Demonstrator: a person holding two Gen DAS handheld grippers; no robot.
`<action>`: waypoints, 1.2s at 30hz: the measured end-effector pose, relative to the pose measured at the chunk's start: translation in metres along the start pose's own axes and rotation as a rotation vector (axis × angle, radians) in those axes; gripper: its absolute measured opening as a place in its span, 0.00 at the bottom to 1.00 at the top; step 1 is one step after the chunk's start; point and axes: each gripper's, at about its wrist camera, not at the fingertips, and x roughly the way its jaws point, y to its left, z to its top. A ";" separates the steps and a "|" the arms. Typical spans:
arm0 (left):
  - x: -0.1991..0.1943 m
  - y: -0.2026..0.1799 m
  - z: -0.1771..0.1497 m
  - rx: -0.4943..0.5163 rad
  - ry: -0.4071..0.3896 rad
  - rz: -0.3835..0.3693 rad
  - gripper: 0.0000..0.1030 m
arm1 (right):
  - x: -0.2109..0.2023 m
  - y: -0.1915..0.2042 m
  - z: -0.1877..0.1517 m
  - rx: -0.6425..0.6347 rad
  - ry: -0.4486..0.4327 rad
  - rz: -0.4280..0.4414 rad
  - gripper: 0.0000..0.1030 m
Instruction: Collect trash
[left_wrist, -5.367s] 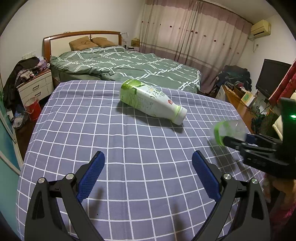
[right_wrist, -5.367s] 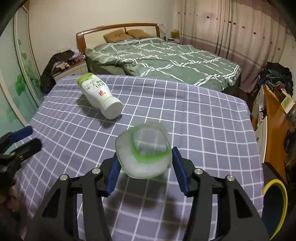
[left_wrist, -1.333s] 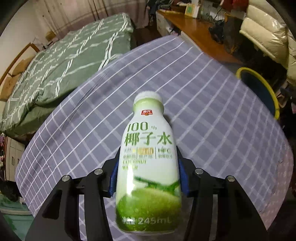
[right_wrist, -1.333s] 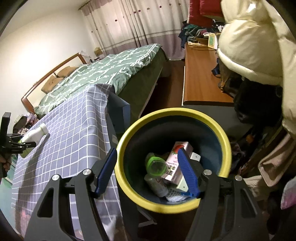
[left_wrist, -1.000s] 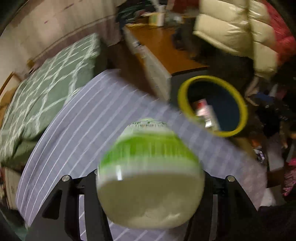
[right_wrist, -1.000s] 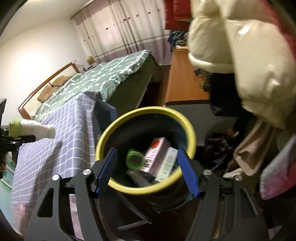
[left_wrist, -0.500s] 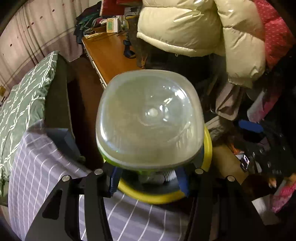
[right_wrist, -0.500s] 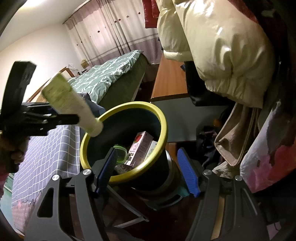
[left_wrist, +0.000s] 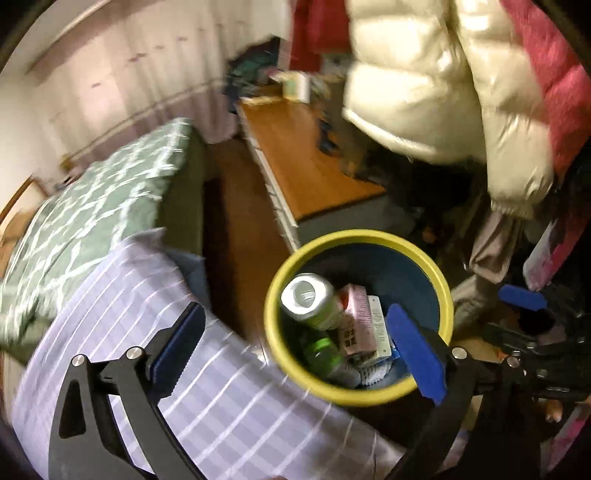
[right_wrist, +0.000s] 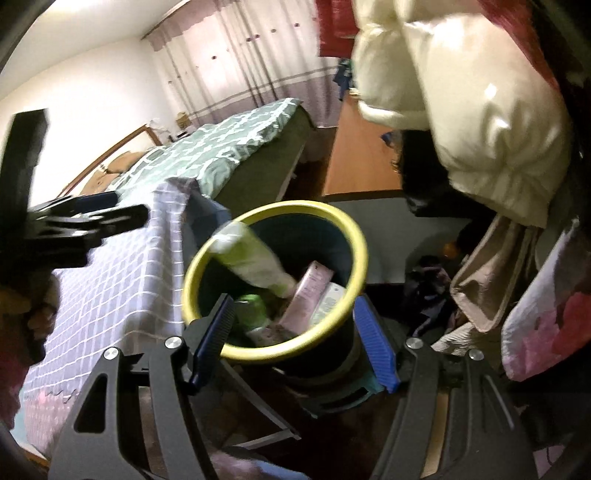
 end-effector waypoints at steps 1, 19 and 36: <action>-0.020 0.008 -0.012 -0.035 -0.032 0.019 0.95 | -0.001 0.007 -0.001 -0.013 -0.001 0.009 0.62; -0.272 0.121 -0.229 -0.532 -0.232 0.515 0.95 | -0.057 0.132 -0.007 -0.261 -0.135 0.035 0.71; -0.354 0.098 -0.318 -0.672 -0.329 0.636 0.95 | -0.091 0.156 -0.031 -0.301 -0.177 0.075 0.75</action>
